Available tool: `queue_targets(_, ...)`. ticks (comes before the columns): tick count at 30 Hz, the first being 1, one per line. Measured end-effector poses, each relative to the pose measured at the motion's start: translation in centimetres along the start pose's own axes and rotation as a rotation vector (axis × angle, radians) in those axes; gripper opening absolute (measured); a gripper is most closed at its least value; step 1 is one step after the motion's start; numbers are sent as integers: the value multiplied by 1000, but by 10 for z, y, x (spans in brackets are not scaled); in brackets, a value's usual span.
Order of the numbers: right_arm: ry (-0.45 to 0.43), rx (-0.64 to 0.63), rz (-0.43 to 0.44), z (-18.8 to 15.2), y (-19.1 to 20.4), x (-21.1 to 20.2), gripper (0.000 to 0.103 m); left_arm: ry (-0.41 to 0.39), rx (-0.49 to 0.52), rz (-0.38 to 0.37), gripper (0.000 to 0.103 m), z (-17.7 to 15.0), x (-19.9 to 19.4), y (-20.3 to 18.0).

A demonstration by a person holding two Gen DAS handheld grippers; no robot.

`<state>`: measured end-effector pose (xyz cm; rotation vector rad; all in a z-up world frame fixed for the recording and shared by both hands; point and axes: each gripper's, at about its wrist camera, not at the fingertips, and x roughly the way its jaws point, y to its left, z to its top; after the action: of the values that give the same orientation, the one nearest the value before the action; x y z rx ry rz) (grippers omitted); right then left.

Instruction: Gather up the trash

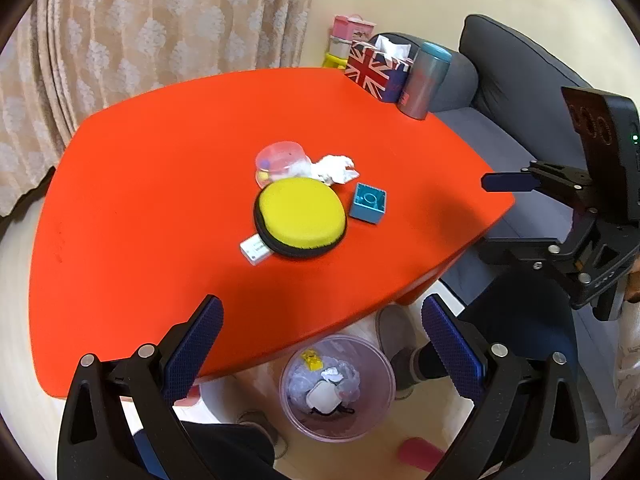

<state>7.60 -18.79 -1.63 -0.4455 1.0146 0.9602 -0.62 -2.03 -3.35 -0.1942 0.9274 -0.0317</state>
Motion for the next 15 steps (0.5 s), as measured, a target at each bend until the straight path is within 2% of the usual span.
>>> queue_targets(15, 94, -69, 17, 33, -13, 52, 98, 27, 8, 12, 95, 21, 13, 15)
